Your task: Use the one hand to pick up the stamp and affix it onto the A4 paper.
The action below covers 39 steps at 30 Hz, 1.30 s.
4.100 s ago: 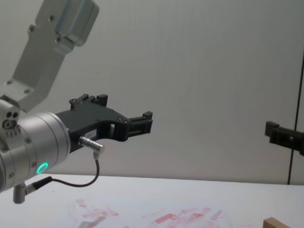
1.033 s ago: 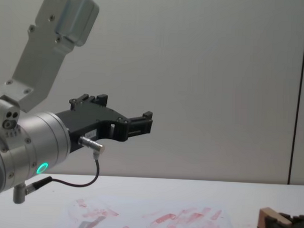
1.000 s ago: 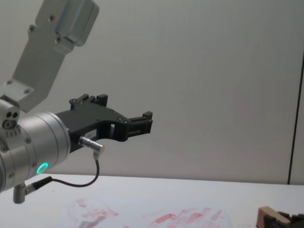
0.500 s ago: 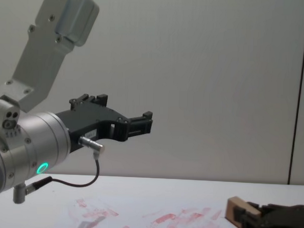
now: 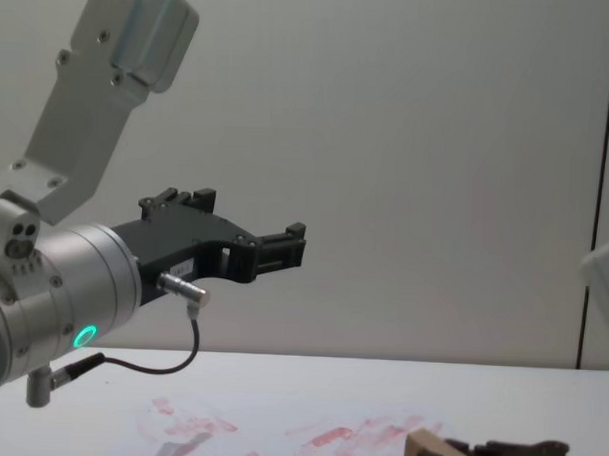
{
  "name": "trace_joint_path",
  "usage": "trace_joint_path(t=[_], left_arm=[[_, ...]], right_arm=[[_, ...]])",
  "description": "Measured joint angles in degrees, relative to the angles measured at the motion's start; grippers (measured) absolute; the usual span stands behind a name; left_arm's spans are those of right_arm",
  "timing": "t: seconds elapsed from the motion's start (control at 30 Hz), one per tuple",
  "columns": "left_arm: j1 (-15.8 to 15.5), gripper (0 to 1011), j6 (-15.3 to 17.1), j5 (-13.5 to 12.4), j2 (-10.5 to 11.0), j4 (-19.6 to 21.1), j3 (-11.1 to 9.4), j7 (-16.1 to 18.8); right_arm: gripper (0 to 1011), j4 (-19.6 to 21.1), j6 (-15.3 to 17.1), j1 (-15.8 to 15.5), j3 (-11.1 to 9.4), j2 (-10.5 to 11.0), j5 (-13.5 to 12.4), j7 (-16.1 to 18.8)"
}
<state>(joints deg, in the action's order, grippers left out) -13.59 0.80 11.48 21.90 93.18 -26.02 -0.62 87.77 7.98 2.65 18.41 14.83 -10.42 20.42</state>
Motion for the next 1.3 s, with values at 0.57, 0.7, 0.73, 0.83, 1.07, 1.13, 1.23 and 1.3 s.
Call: trace_joint_path(t=[0.57, 0.7, 0.73, 0.83, 1.07, 1.13, 1.23, 1.3], left_arm=[[0.0, 1002, 0.0, 0.0, 0.0, 0.0, 0.0, 0.0], [0.0, 1003, 0.0, 0.0, 0.0, 0.0, 0.0, 0.0], [0.0, 1002, 0.0, 0.0, 0.0, 0.0, 0.0, 0.0], [0.0, 1002, 0.0, 0.0, 0.0, 0.0, 0.0, 0.0], [0.0, 1002, 0.0, 0.0, 0.0, 0.0, 0.0, 0.0], [0.0, 1002, 0.0, 0.0, 0.0, 0.0, 0.0, 0.0], [0.0, 1002, 0.0, 0.0, 0.0, 0.0, 0.0, 0.0], [0.0, 1002, 0.0, 0.0, 0.0, 0.0, 0.0, 0.0]], right_arm=[[217, -4.3, 1.3, 2.1, 1.0, -1.5, 2.5, 1.3], [217, -4.6, 1.7, 2.4, 1.1, -1.6, 2.9, 1.7], [217, -4.7, 1.8, 2.5, 1.1, -1.6, 3.1, 1.8], [217, -4.9, 2.1, 2.7, 1.1, -1.7, 3.4, 2.1], [217, -4.8, 2.5, 3.0, 1.1, -1.7, 3.6, 2.2], [217, -4.6, 2.6, 2.9, 1.1, -1.6, 3.5, 2.1], [217, -3.8, 2.6, 2.8, 1.0, -1.4, 3.0, 1.8], [217, -3.0, 2.4, 2.7, 0.8, -1.2, 2.7, 1.5]])
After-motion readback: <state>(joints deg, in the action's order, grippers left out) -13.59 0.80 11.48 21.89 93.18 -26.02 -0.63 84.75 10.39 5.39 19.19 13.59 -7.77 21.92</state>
